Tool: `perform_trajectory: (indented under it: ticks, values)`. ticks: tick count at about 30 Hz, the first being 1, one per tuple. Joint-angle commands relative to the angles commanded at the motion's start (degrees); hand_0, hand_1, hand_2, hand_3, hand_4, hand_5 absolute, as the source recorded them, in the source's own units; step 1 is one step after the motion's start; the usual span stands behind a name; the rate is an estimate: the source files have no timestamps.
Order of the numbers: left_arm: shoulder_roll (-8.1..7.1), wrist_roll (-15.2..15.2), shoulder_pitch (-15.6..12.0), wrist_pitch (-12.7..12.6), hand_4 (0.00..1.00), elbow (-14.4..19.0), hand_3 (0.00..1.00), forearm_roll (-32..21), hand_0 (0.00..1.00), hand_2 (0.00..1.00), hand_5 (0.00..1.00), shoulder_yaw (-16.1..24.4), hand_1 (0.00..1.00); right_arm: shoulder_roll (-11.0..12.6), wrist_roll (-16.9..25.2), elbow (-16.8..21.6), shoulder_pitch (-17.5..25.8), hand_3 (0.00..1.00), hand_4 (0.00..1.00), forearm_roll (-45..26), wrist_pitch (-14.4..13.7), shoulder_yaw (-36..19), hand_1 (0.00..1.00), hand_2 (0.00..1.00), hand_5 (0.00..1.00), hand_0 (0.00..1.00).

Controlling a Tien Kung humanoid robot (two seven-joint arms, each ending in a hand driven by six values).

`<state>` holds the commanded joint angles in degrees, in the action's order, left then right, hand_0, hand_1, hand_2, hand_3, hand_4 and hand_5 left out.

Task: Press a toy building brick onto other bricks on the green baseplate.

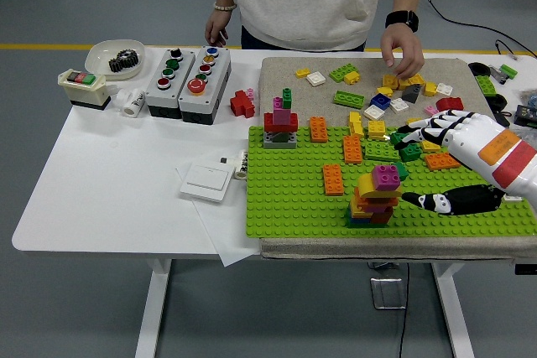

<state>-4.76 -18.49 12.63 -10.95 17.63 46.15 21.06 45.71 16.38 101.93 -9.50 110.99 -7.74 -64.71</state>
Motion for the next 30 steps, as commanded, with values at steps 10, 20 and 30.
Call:
perform_trajectory:
  ticks: [10,20,30]
  values:
    - [-0.02,0.0,0.0,0.0,0.645,0.0,0.585,0.0,0.778,0.738,0.662,0.0,0.77,0.1,0.4,0.0,1.3,0.601,0.852,1.2,0.5,0.8,0.68,0.723,0.485,0.705]
    - [-0.05,0.0,0.0,0.1,0.646,0.0,0.585,-0.1,0.778,0.737,0.663,-0.1,0.77,0.1,1.0,0.0,2.6,0.593,0.84,1.2,0.0,1.0,0.665,0.712,0.514,0.692]
    - [-0.06,0.0,0.1,0.1,0.643,0.0,0.585,-0.2,0.777,0.738,0.659,-0.1,0.769,0.1,0.8,0.0,1.7,0.59,0.818,1.2,0.4,2.8,0.666,0.711,0.493,0.693]
